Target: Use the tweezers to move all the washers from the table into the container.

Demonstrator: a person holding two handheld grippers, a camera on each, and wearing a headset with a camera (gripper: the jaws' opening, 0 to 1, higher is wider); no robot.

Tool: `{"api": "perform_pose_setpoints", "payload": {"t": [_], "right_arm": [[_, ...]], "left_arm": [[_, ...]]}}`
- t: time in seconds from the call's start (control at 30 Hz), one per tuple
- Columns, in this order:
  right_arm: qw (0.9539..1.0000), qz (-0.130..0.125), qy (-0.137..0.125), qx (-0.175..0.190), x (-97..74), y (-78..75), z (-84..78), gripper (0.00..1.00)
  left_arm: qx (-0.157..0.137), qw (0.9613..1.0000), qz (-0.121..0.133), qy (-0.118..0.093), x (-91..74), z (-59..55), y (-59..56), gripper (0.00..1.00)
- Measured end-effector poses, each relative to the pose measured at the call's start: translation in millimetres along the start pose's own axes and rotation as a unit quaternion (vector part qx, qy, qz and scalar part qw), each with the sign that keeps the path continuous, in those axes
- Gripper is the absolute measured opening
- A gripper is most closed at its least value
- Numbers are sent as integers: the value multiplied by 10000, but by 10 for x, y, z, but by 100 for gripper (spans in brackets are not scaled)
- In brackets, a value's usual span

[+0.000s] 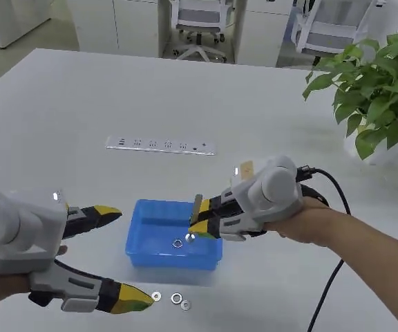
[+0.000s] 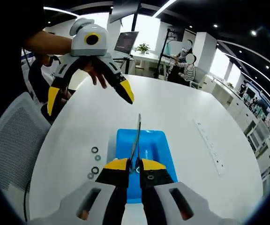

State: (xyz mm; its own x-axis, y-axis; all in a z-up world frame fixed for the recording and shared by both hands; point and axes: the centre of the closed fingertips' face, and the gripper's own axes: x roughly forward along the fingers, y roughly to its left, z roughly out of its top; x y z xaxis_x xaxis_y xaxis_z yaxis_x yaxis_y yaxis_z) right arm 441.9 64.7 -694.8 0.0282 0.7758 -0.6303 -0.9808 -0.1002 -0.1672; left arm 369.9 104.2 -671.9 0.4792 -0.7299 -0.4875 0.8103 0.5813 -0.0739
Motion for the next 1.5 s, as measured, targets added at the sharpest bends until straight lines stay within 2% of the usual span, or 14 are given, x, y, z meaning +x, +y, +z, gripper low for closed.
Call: {"api": "perform_pose_setpoints", "payload": {"t": [0.33, 0.7, 0.8, 0.93, 1.03, 1.2, 1.37, 1.5], "right_arm": [[10000, -28, 65, 13, 101, -94, -124, 9], [9999, 33, 143, -31, 210, -130, -262, 10], [9999, 39, 145, -11, 240, -144, -295, 10], [9998, 96, 180, -42, 285, -127, -334, 10], [9996, 166, 202, -84, 322, -100, -362, 10], [9992, 261, 251, -154, 380, -72, -416, 10], [9989, 322, 272, -184, 407, -53, -448, 10], [9987, 364, 299, -195, 425, -40, -478, 10]], "left_arm": [[-47, 10000, -44, -21, 103, 55, 94, 99], [114, 9998, -152, -33, 281, 158, 208, 97], [159, 9997, -209, 7, 331, 169, 223, 91], [123, 9996, -252, -16, 381, 209, 272, 71], [183, 9995, -261, -55, 412, 235, 286, 67], [328, 9991, -274, -70, 468, 263, 325, 52], [460, 9987, -222, 11, 543, 252, 398, 31], [567, 9981, -219, 47, 607, 256, 437, 27]]}}
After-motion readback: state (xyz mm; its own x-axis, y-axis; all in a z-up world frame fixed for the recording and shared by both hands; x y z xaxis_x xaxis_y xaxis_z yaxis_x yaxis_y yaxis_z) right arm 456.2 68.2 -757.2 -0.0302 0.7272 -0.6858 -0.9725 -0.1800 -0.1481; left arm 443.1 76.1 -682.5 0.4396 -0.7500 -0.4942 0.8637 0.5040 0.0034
